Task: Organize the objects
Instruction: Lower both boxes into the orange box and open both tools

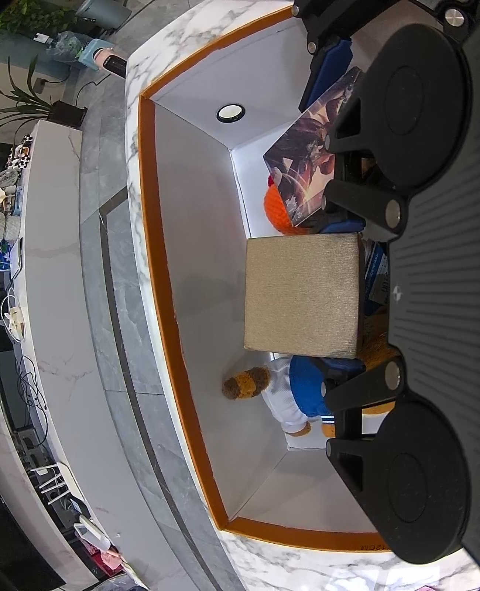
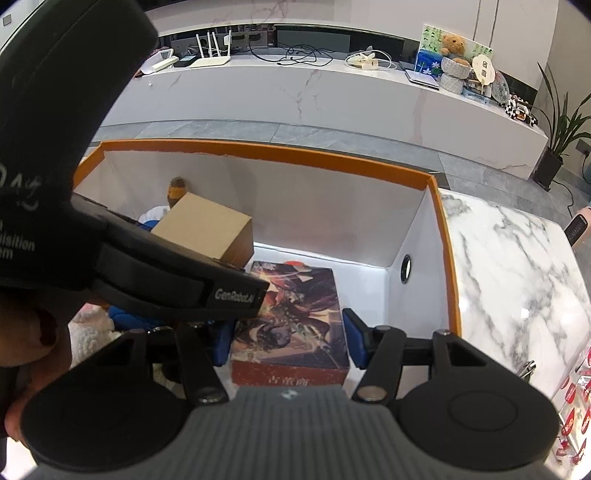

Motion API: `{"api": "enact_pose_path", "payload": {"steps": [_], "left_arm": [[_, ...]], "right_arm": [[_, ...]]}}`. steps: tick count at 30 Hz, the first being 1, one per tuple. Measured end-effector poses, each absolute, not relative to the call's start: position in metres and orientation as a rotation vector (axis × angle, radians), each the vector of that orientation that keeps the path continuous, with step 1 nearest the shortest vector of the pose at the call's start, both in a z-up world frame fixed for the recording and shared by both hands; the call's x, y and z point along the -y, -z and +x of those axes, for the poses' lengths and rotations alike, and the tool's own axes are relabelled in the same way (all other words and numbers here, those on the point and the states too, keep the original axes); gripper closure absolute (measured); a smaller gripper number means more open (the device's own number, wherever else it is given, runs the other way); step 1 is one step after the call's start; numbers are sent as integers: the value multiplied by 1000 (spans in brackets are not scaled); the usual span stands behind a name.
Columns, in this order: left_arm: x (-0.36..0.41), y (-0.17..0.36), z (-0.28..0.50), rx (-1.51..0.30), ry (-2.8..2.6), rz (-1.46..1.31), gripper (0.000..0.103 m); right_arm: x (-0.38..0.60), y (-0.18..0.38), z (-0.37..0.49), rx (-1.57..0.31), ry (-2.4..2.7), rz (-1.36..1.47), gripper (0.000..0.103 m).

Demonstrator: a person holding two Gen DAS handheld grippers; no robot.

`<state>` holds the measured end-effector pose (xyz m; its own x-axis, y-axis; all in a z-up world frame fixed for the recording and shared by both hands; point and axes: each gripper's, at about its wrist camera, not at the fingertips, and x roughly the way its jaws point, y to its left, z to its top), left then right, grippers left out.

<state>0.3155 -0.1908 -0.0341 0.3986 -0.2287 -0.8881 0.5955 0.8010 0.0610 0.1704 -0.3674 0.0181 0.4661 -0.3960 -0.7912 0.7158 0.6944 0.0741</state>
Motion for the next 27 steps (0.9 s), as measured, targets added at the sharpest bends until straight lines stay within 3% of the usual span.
{"api": "enact_pose_path", "payload": {"steps": [23, 26, 27], "left_arm": [[190, 35, 314, -1044, 554, 423, 34], [190, 35, 313, -1044, 550, 425, 32], [190, 35, 313, -1043, 550, 427, 27]], "right_arm": [[369, -16, 170, -843, 724, 435, 42], [369, -17, 171, -843, 726, 436, 41], [369, -17, 171, -843, 726, 436, 41]]}}
